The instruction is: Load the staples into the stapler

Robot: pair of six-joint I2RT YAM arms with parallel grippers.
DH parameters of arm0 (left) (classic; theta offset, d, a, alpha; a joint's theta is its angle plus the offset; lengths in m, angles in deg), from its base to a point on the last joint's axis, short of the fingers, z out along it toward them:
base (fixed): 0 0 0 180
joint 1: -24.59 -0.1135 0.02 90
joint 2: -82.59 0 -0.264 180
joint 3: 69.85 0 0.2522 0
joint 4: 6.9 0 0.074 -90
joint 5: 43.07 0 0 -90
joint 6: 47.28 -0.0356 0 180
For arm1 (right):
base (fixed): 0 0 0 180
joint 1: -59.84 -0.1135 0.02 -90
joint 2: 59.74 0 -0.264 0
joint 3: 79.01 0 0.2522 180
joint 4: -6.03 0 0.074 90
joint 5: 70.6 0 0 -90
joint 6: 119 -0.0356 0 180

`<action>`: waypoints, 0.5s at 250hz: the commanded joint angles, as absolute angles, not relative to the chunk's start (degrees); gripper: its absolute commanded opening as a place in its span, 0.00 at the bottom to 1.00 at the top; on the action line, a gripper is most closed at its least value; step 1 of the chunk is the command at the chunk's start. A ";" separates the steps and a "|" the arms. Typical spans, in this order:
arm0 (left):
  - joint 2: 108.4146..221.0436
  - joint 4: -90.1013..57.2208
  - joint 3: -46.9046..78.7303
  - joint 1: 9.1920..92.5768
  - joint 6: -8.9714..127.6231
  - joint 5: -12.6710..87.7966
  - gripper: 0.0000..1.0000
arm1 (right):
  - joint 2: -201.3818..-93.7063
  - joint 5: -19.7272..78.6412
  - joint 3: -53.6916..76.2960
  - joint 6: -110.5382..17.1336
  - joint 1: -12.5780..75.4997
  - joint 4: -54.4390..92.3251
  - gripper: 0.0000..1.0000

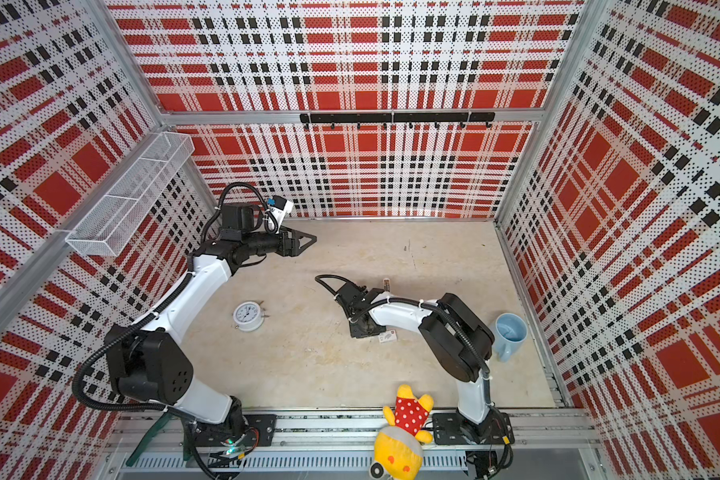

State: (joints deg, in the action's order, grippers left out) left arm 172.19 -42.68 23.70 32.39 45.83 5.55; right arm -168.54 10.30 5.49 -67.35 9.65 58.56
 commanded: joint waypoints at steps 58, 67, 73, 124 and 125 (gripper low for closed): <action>170.77 -41.44 23.80 31.91 46.85 4.82 0.75 | -166.93 10.43 6.56 -67.32 9.05 59.52 0.25; 170.78 -41.32 23.80 31.89 46.94 4.77 0.75 | -166.72 10.44 6.39 -67.40 9.05 59.43 0.25; 170.82 -41.34 23.80 31.89 46.93 4.78 0.75 | -166.60 10.53 6.34 -67.41 9.00 59.43 0.25; 170.80 -41.02 23.77 32.02 47.12 4.60 0.75 | -165.63 10.57 6.75 -67.49 8.57 59.78 0.25; 170.86 -40.99 23.79 32.00 47.16 4.59 0.75 | -165.64 10.59 6.74 -67.49 8.54 59.78 0.25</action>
State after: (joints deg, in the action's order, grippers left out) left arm 172.19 -42.51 23.70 32.39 46.34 5.31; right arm -167.86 10.39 5.49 -67.35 9.10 59.12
